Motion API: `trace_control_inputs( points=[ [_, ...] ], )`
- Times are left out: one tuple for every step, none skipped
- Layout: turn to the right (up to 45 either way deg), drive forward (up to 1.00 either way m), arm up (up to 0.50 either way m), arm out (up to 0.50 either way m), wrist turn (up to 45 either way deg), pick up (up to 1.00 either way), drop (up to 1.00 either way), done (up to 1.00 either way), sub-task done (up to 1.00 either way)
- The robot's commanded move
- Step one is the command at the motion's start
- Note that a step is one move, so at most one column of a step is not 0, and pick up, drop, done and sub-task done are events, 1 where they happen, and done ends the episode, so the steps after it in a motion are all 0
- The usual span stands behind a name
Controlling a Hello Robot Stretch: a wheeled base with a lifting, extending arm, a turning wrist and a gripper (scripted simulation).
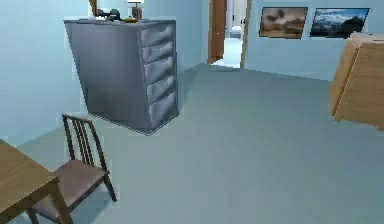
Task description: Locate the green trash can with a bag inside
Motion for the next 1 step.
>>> trace_control_inputs(
  points=[
    [6.0,0.00,0.00,0.00,0.0,0.00,0.00,0.00,0.00]
  ],
)
